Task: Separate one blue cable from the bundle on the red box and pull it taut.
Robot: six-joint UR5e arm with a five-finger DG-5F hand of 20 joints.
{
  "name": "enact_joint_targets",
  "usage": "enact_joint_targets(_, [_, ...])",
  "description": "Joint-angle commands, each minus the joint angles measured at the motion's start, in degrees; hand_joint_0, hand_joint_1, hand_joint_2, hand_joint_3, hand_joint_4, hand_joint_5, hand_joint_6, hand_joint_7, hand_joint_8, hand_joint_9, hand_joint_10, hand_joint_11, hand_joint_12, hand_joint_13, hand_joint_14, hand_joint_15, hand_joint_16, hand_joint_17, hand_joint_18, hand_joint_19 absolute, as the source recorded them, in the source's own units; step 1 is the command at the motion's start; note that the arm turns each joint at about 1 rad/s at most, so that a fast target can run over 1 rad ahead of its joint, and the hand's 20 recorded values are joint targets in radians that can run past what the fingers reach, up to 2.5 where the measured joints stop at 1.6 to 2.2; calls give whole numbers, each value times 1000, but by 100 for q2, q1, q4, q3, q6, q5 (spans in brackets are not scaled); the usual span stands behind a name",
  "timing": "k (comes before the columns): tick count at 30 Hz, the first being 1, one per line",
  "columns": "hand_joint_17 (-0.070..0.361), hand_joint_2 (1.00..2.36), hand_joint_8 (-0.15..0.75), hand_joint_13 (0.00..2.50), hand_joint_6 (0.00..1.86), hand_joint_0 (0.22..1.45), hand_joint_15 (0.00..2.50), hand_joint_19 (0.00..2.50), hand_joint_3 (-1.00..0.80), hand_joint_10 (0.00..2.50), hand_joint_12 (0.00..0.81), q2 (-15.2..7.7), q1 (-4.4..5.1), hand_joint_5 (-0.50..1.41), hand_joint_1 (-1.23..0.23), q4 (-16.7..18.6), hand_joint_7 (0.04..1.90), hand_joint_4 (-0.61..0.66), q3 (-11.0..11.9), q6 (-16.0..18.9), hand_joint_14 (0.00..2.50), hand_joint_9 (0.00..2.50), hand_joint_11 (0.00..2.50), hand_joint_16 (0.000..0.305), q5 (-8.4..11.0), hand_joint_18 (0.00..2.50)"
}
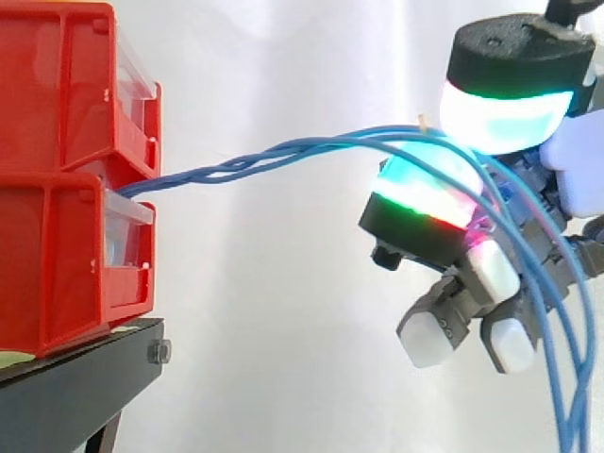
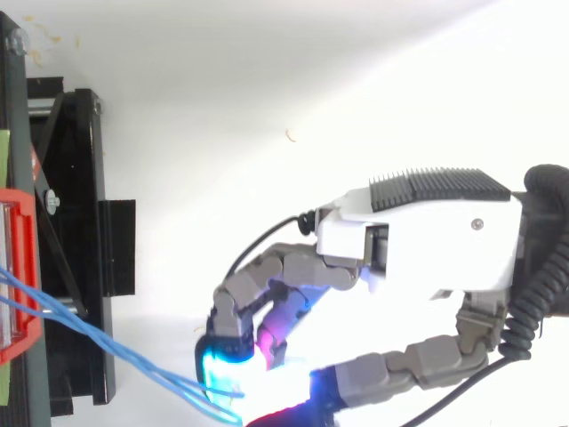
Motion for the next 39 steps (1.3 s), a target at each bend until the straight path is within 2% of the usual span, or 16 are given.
enact_joint_targets(1, [156,1186,343,548,854,549,194,466,99,9,459,-1,2,-132,-762,-127,1008,-5,0,2480,5,891,502,69,-174,630])
enact_joint_targets(2, [156,1187,342,547,854,550,195,466,98,9,458,-1,2,-132,-762,-154,1018,-5,0,2541,4,890,506,69,-165,630])
enact_joint_targets(4, [156,1178,343,548,854,551,198,467,107,9,458,-1,2,-131,-762,-294,1009,-4,0,2322,5,891,503,69,-156,630])
enact_joint_targets(6, [156,1185,344,549,854,550,191,466,100,9,458,-1,2,-132,-762,-409,1018,-2,0,1882,5,892,503,69,-147,631])
enact_joint_targets(10, [156,1185,344,550,854,549,195,474,104,9,458,-1,2,-132,-760,-567,1017,-2,0,880,4,894,503,69,-42,634])
enact_joint_targets(11, [156,1192,345,549,854,548,195,466,98,9,458,-1,-15,-132,-761,-593,1017,-4,0,282,5,893,503,69,90,635])
enact_joint_targets(12, [156,1190,344,549,854,549,191,466,99,9,458,-1,-24,-132,-761,-593,1017,-4,0,115,5,893,503,70,125,637])
enact_joint_targets(15, [156,1193,344,550,855,549,191,466,96,9,460,-1,-42,-132,-761,-576,1007,-3,0,-957,5,900,500,69,327,635])
enact_joint_targets(19, [156,1186,342,548,854,549,198,466,104,9,459,-1,-59,-132,-760,-584,1016,-1,0,-1616,5,897,505,69,389,635])
enact_joint_targets(23, [157,1190,345,549,855,548,195,465,102,10,459,-1,-77,-132,-758,-576,1008,-5,0,-1607,4,900,504,70,371,638])
enact_joint_targets(28, [157,1201,345,552,854,545,191,473,101,9,461,-1,-68,-131,-756,-558,1015,2,0,-1159,4,901,500,70,319,637])
enact_joint_targets(29, [157,1202,345,552,854,545,194,473,100,11,460,-1,-68,-131,-756,-558,1016,3,0,-878,5,901,499,70,213,637])
enact_joint_targets(34, [157,1212,349,553,854,543,195,473,97,9,460,-1,-68,-131,-753,-558,1017,4,0,-148,5,912,504,70,-77,640])
enact_joint_targets(35, [157,1212,349,553,855,543,191,473,97,11,461,-1,-68,-131,-753,-558,1007,4,0,274,4,915,506,70,-191,640])
enact_joint_targets(36, [157,1211,349,554,855,543,188,472,97,9,460,-10,-68,-131,-753,-558,1006,8,0,414,4,917,508,70,-217,640])
enact_joint_targets(39, [158,1227,354,556,854,537,198,480,94,11,461,-1,-68,-130,-749,-558,1009,13,0,1284,5,932,512,70,-305,641])
